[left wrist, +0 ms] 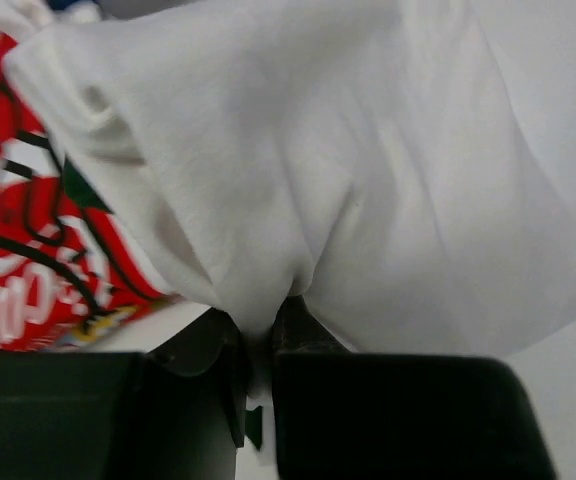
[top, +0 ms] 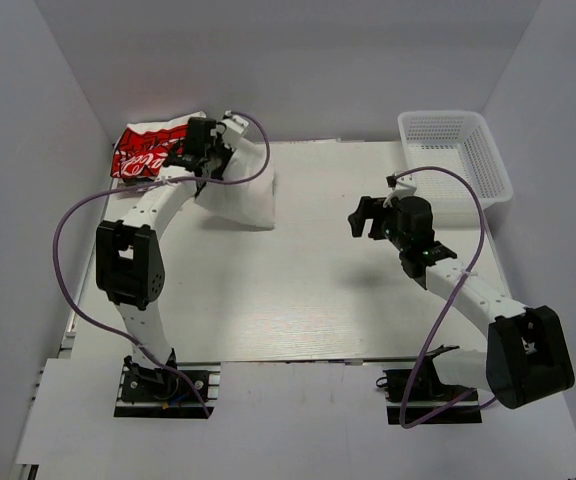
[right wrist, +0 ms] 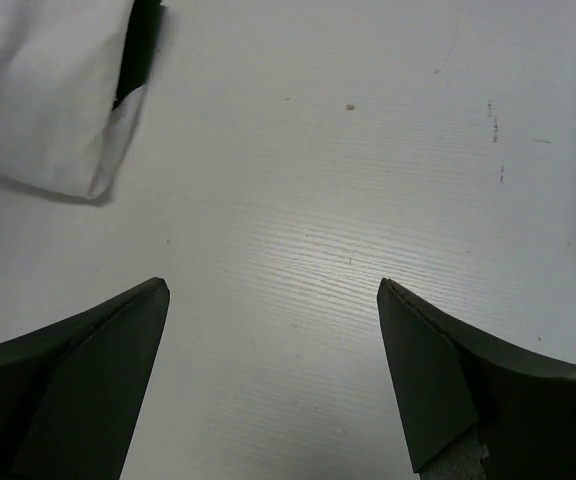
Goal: Fold and stack the t-shirts
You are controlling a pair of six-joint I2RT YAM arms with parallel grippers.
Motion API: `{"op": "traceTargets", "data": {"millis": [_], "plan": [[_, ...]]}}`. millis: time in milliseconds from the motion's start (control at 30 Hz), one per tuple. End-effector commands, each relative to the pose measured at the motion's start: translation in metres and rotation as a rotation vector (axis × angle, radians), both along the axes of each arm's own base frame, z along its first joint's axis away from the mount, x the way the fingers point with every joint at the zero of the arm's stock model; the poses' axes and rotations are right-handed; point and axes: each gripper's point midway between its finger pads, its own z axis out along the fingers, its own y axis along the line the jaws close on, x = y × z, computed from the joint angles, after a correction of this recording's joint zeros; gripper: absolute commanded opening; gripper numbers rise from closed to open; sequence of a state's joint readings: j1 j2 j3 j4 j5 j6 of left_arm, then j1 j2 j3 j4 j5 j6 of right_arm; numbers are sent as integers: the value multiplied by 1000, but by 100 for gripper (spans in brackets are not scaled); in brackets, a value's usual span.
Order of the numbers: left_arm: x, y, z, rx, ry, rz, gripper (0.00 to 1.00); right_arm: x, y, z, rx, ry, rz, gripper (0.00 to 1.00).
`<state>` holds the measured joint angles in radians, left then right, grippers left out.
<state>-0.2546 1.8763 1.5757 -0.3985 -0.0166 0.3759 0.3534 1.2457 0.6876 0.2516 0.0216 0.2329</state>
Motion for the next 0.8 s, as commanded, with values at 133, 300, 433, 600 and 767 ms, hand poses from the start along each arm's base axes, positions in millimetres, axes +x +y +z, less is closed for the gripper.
{"op": "traceTargets", "data": {"millis": [133,300,433,600,767], "plan": [[51,47,66,96,-126,6,0,12,-16,-1,-37,-38,-92,90],[79,81,93,126,-158,50,0,17,-12,-7,-46,-15,-89,90],[91,114,114,137,-201,101,0,20,-15,-14,-59,5,-110,90],[98,150,143,164,-319,206,0,23,-12,-15,-56,6,-98,90],[104,182,165,154,-381,242,0,26,-5,-33,-64,58,-76,90]]}}
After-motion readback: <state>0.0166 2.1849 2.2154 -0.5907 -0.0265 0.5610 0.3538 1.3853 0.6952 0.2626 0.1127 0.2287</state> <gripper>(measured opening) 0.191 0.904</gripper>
